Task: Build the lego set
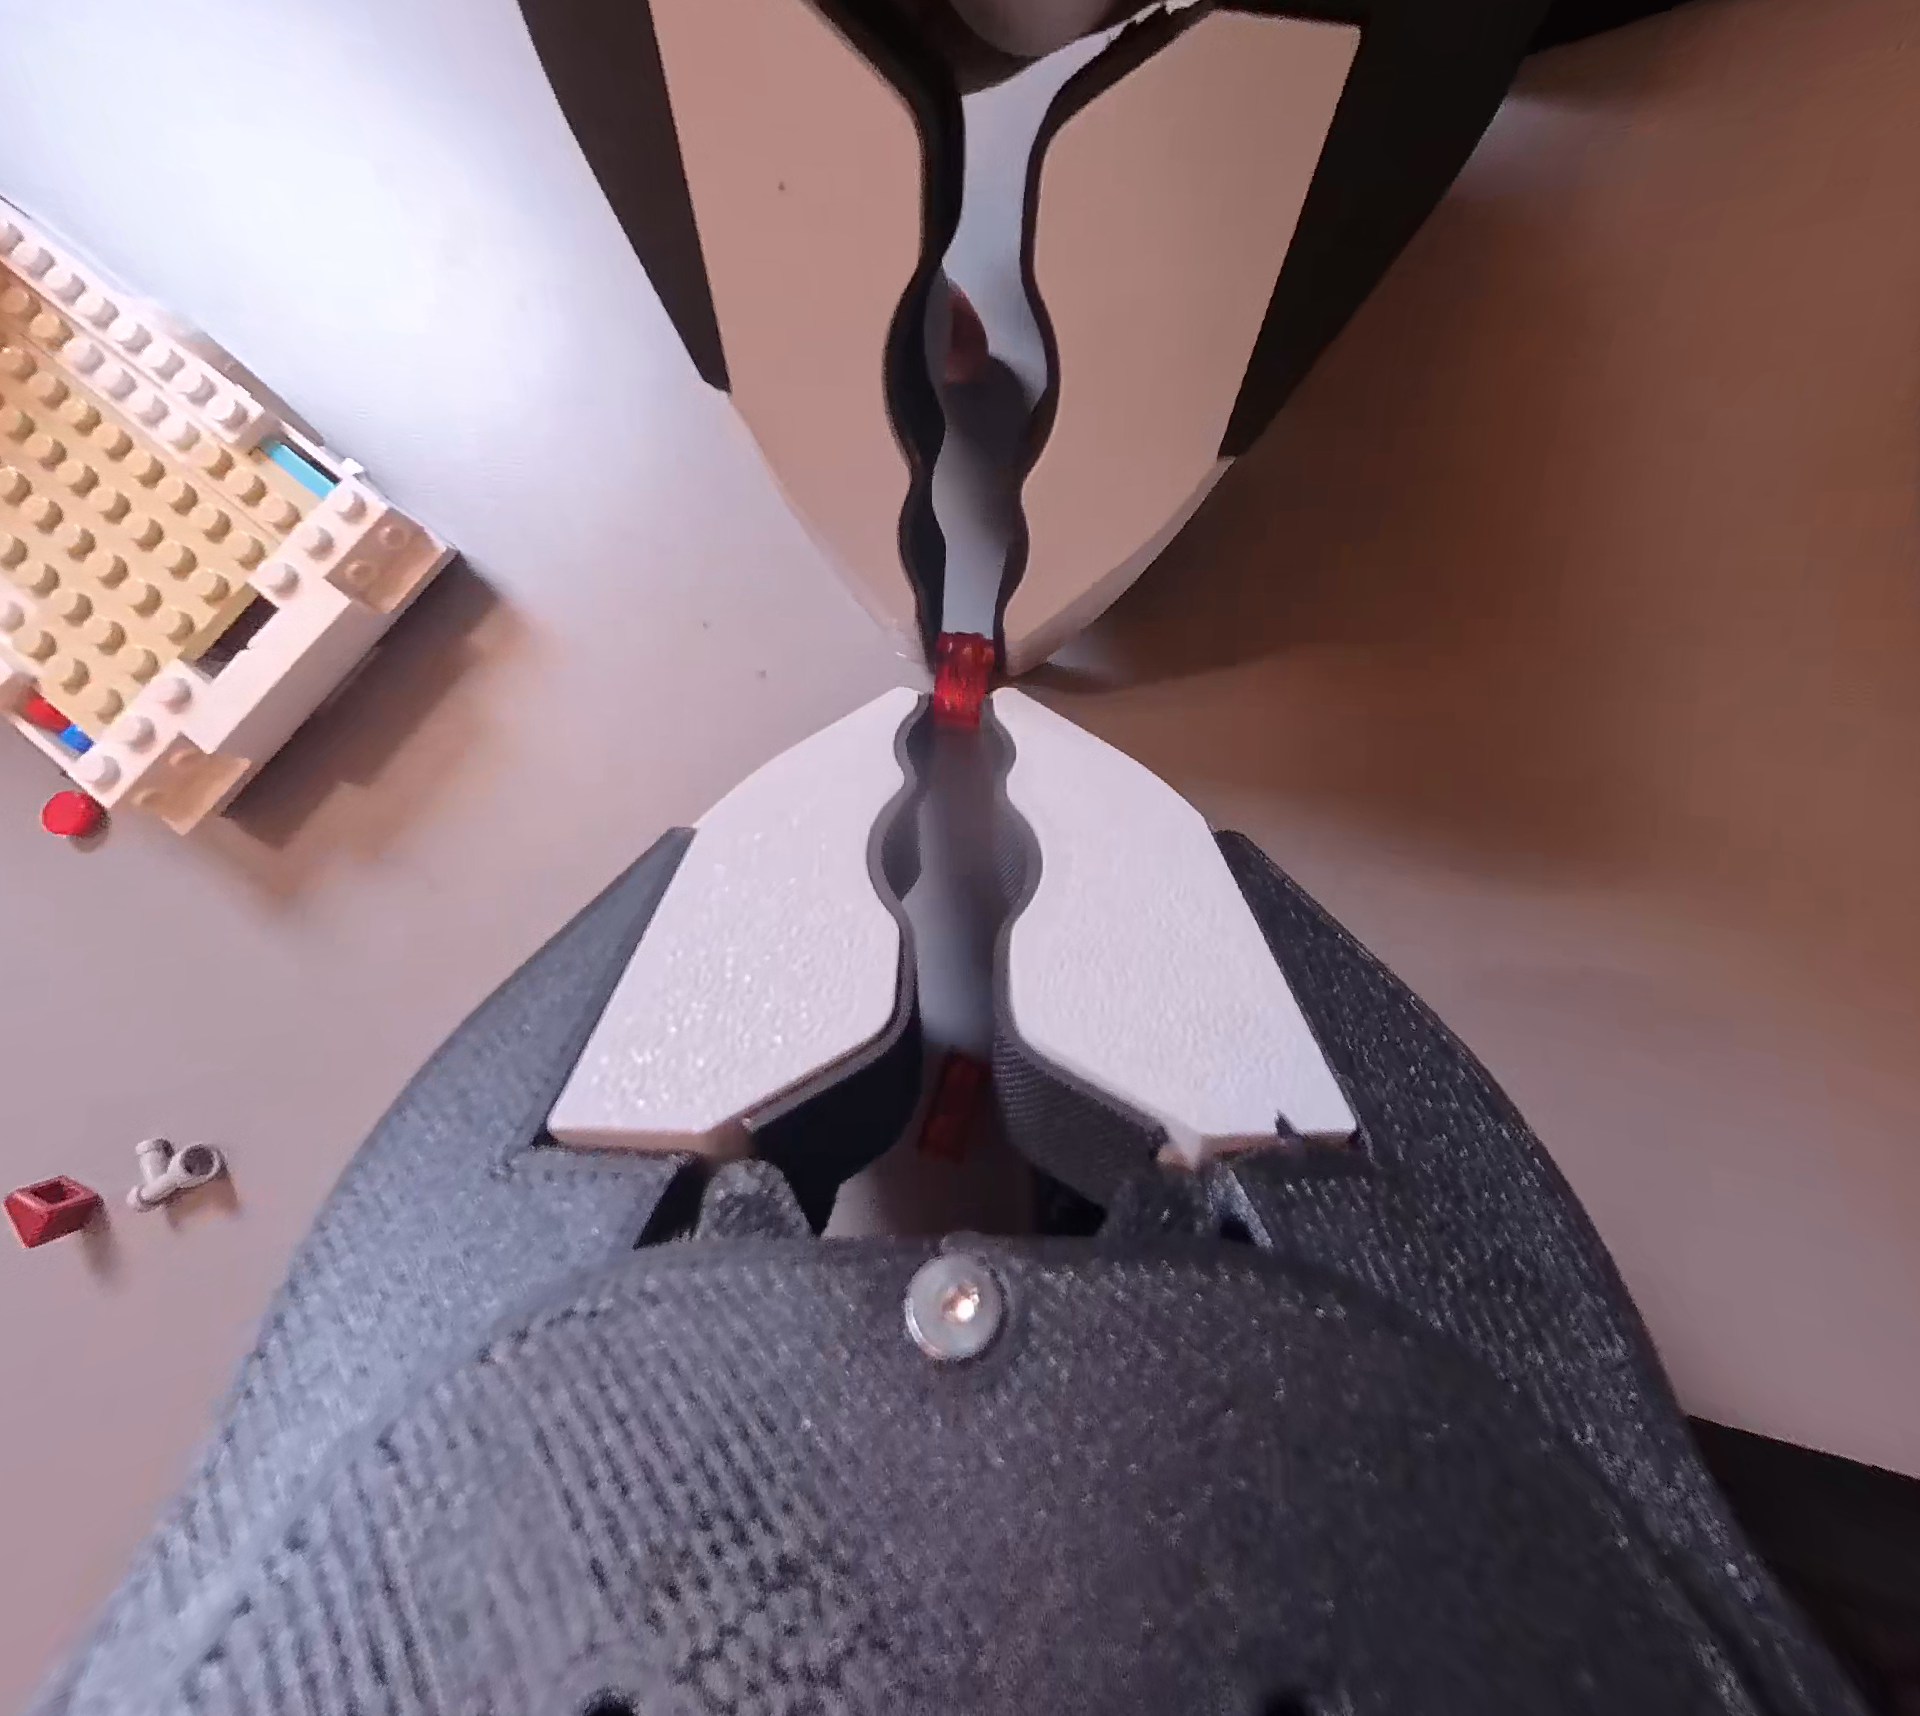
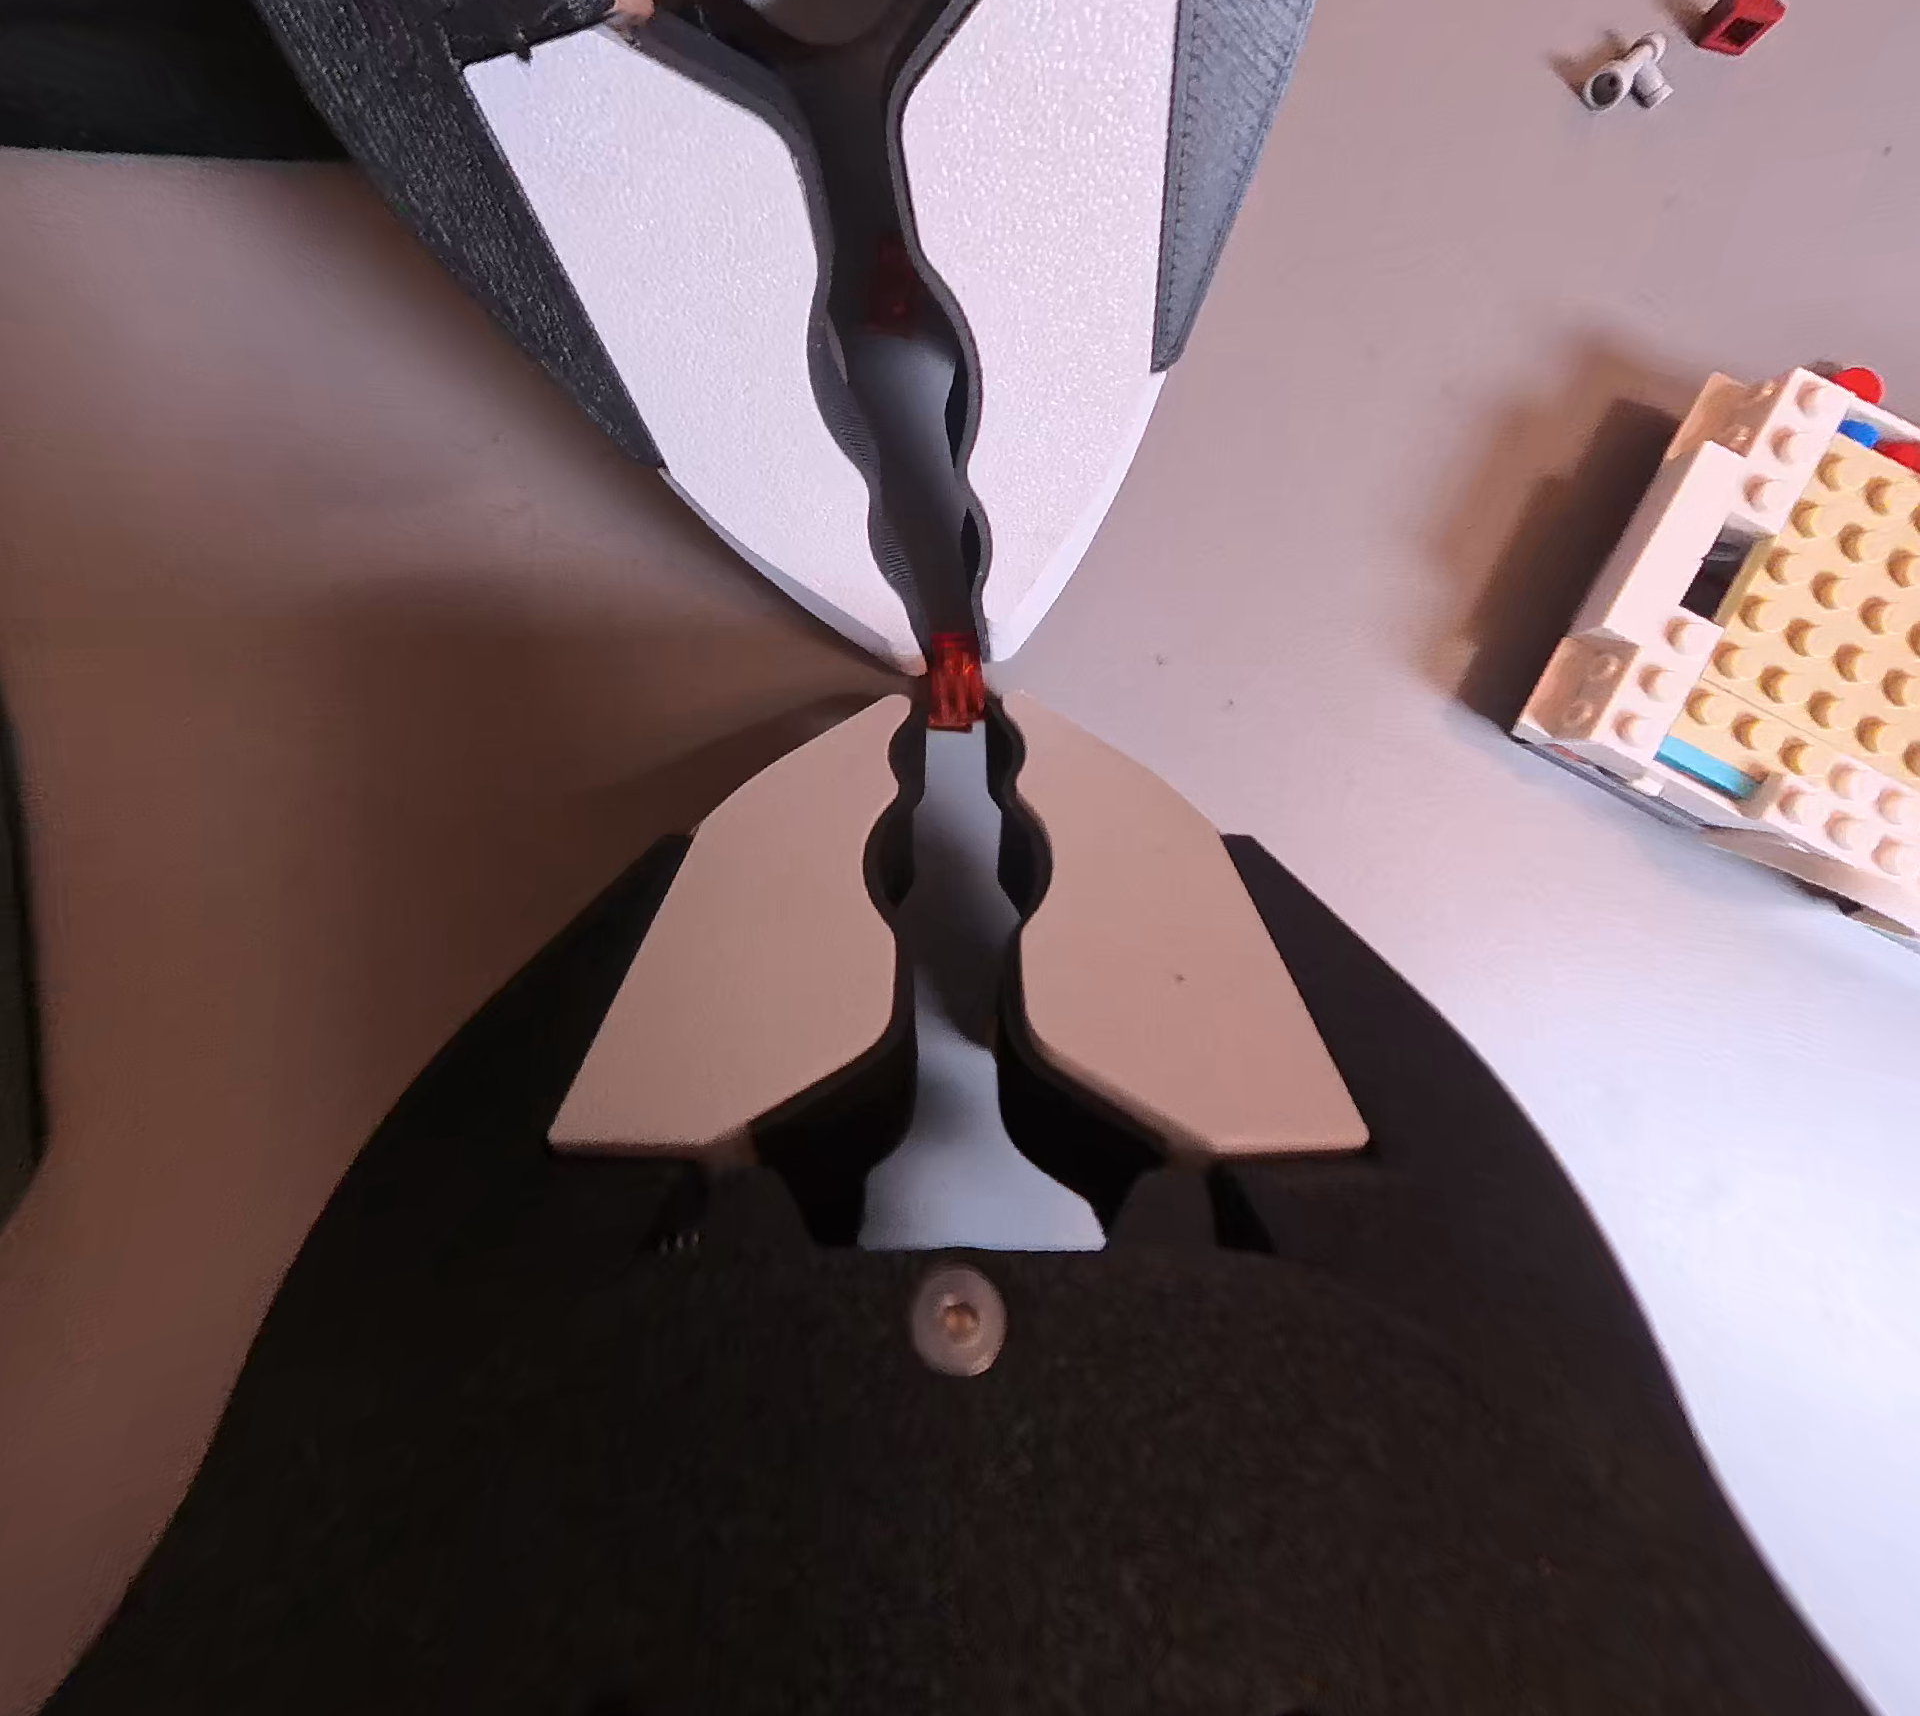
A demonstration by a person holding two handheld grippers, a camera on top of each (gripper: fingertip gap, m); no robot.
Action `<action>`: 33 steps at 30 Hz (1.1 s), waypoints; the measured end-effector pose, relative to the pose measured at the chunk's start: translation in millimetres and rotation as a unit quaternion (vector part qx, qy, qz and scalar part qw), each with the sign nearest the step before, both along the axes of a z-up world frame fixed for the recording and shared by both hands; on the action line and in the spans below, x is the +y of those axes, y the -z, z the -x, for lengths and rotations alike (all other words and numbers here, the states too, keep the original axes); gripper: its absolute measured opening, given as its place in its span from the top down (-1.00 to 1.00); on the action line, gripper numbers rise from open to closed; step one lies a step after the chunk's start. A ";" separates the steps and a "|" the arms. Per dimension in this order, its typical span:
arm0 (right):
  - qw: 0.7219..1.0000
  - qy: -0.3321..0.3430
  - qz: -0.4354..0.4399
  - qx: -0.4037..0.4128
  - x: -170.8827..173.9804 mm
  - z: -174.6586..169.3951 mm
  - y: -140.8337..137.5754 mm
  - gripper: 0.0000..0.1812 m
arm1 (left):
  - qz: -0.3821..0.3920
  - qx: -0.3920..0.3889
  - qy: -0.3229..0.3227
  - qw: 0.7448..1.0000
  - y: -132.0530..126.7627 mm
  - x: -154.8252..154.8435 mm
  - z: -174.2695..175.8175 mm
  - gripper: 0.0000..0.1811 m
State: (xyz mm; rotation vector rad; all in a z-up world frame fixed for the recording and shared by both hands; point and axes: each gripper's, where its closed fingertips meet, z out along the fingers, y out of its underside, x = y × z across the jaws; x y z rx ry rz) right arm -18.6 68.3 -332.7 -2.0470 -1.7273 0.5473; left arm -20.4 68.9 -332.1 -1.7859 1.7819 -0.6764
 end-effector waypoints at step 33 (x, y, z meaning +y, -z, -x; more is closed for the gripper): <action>0.947 -0.126 -0.216 0.203 -16.0 17.9 -67.8 0.91 | 0.346 -0.182 0.079 0.917 -72.3 -22.0 9.0 0.91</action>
